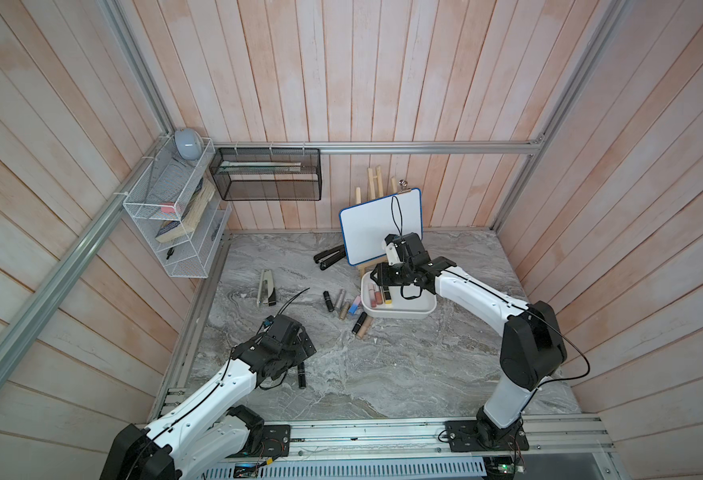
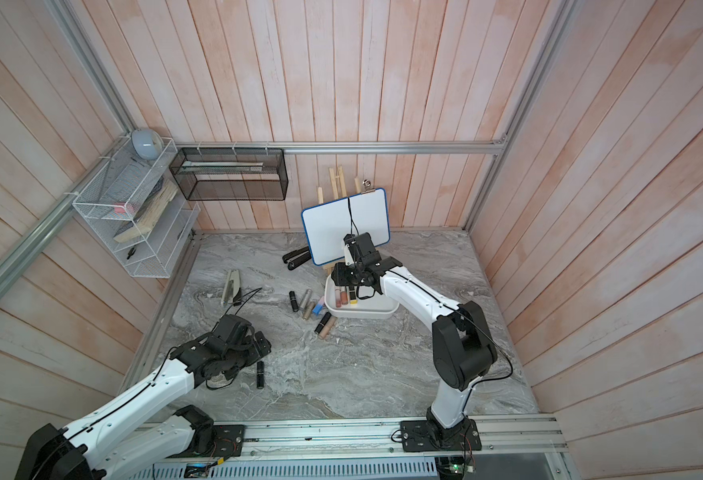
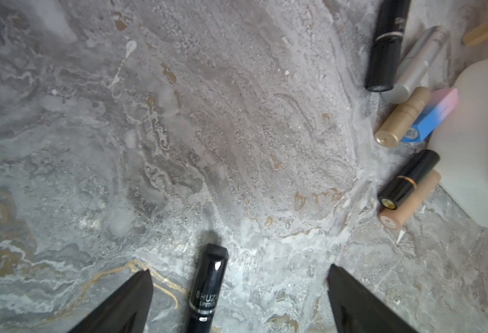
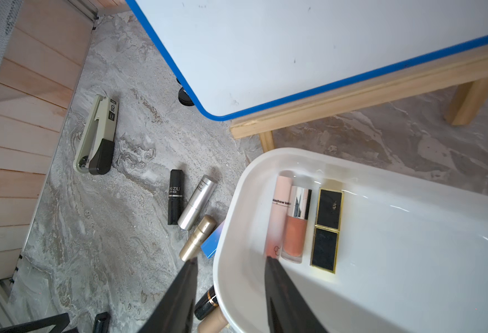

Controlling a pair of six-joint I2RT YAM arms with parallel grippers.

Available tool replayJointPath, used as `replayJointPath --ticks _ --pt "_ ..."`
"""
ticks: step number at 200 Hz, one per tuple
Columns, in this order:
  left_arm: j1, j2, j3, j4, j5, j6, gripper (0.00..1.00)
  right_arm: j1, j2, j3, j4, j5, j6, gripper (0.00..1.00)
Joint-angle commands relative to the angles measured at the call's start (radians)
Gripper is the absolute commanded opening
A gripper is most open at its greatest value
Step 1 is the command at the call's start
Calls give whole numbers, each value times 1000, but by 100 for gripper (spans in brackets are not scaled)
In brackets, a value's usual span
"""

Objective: Put the lipstick into the storage box
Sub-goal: Place the lipstick in the storage box, then pick up the lipstick at the center of the board.

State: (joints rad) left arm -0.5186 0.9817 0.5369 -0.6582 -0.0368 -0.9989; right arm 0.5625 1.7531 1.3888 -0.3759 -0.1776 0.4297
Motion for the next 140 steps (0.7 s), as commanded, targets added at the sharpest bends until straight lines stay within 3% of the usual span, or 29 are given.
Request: replayJointPath --ticks 1,27,82,140 --pt "-10 9 -37 5 5 -33 100 2 -22 -30 -33 26 21 43" --pt "-20 8 -61 15 23 -42 98 3 -34 -48 -21 26 26 43" --pt "-34 -1 -91 -9 38 -18 78 3 -31 -86 38 2 52 43" --pt "-42 79 -102 15 71 36 72 4 -54 -96 50 9 57 43"
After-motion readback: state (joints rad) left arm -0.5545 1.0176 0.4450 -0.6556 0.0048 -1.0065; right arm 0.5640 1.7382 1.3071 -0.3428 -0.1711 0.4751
